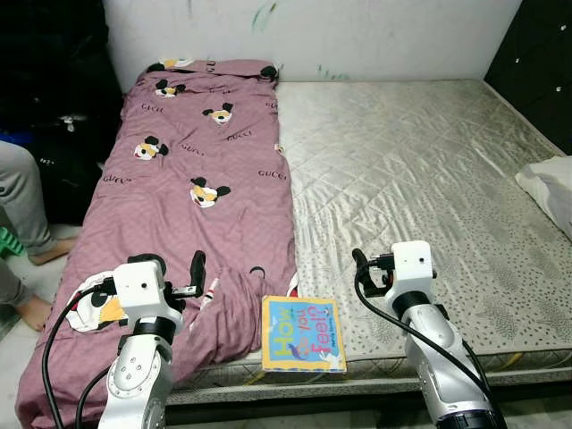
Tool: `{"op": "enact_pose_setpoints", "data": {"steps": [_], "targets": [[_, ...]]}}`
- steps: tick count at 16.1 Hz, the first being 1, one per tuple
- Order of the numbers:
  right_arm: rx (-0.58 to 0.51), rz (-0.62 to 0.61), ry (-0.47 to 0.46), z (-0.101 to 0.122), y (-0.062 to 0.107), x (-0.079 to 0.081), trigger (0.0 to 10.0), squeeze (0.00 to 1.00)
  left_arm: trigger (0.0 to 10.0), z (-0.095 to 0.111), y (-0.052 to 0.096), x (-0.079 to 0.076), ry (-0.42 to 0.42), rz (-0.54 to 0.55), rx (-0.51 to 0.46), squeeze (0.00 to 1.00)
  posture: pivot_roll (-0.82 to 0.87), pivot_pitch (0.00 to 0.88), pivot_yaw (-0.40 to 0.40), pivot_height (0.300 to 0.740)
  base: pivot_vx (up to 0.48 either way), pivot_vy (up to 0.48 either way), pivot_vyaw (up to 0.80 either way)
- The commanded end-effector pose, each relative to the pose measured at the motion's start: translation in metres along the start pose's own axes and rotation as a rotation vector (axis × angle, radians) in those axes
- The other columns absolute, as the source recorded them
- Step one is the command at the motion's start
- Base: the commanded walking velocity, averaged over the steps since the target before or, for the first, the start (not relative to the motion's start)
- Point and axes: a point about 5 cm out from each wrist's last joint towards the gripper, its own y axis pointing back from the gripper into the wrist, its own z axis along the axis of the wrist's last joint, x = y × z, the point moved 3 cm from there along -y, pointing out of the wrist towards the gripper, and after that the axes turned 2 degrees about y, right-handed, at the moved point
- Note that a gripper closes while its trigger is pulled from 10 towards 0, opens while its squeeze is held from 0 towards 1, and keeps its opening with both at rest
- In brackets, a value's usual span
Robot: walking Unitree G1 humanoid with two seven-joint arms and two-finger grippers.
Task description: Clean up the room
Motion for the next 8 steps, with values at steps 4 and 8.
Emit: {"op": "enact_pose_setpoints", "data": {"steps": [4, 8], "targets": [[-0.007, 0.009, 0.011, 0.0027, -0.0018, -0.0011, 10.0, 0.0, 10.0, -0.0002, -0.0041, -0.008, 0.001, -0.01, 0.007, 0.0, 0.02, 0.087, -0.011, 0.74, 0.0, 0.0, 0.0], [-0.006, 0.019, 0.021, 0.0024, -0.0018, -0.0005, 10.0, 0.0, 10.0, -0.0016, -0.004, -0.0103, 0.007, -0.014, 0.013, 0.0, 0.02, 0.085, -0.013, 0.74, 0.0, 0.0, 0.0]]}}
